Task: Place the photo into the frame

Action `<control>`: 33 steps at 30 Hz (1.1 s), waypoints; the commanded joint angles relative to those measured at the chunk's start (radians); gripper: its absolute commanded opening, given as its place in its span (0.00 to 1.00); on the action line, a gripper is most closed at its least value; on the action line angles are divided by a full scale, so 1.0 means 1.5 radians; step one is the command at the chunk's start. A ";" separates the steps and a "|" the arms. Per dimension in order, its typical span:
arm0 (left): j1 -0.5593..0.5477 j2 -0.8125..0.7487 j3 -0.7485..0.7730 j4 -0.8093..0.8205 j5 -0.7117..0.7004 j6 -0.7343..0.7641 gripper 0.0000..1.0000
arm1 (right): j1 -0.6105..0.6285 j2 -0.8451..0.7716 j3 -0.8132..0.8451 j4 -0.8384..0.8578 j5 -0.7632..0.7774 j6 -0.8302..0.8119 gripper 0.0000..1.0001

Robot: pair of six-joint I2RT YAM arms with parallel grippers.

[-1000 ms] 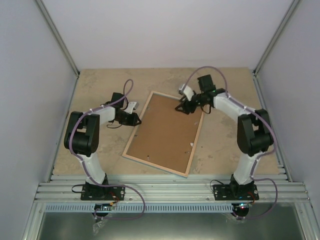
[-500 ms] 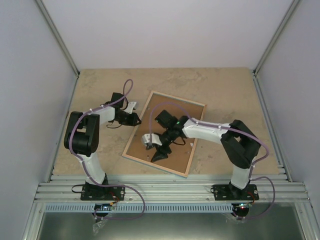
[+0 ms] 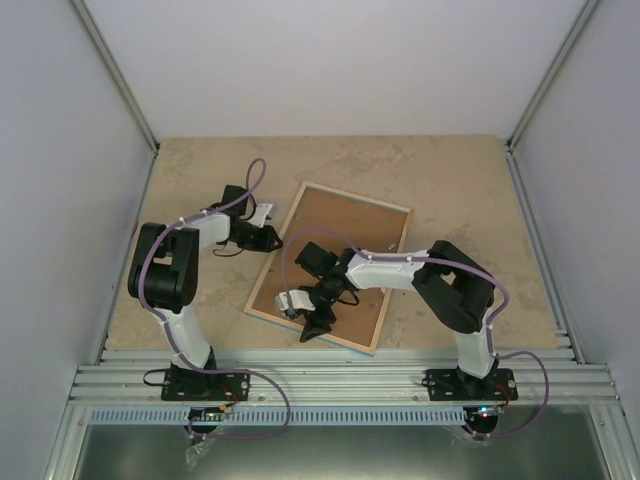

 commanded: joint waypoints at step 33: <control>0.006 0.059 -0.027 -0.034 -0.018 0.007 0.00 | 0.001 -0.043 -0.081 0.000 0.103 0.007 0.63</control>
